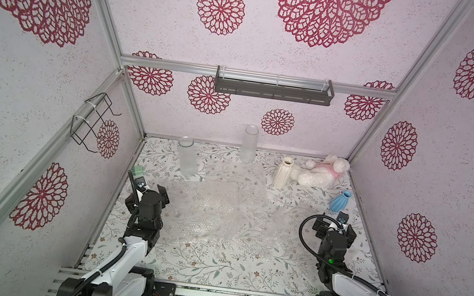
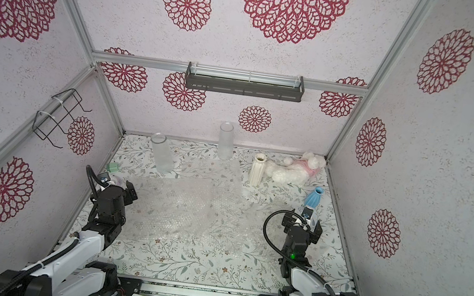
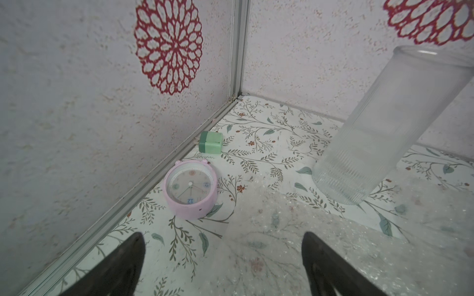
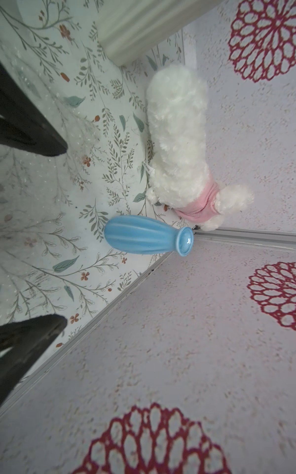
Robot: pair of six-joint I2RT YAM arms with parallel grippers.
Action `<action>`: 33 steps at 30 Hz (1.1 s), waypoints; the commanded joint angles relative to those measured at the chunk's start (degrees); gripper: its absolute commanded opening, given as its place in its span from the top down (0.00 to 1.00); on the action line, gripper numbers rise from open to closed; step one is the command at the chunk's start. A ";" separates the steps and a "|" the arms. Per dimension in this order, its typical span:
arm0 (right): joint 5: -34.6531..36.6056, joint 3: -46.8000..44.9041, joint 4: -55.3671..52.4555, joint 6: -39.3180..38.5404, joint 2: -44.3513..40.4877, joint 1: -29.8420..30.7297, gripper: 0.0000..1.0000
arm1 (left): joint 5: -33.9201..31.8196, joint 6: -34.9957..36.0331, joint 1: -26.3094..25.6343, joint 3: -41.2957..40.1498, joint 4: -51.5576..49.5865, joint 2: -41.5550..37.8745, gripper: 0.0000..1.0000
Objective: Unwrap the vase from the bubble wrap
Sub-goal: Reset both arms
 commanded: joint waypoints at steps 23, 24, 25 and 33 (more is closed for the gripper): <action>-9.06 3.87 27.63 -2.00 23.49 -3.63 0.01 | 19.15 3.20 10.39 6.14 17.15 18.88 0.03; -9.19 4.14 27.11 -1.98 23.54 -3.63 0.01 | 19.41 3.61 10.41 6.67 17.14 19.38 0.03; -9.36 4.33 26.98 -2.08 23.90 -3.67 0.01 | 19.76 4.11 10.41 6.84 17.33 19.69 0.03; -9.46 5.74 27.72 -3.34 27.34 -2.85 0.01 | 20.77 8.43 9.07 2.03 35.39 28.25 0.03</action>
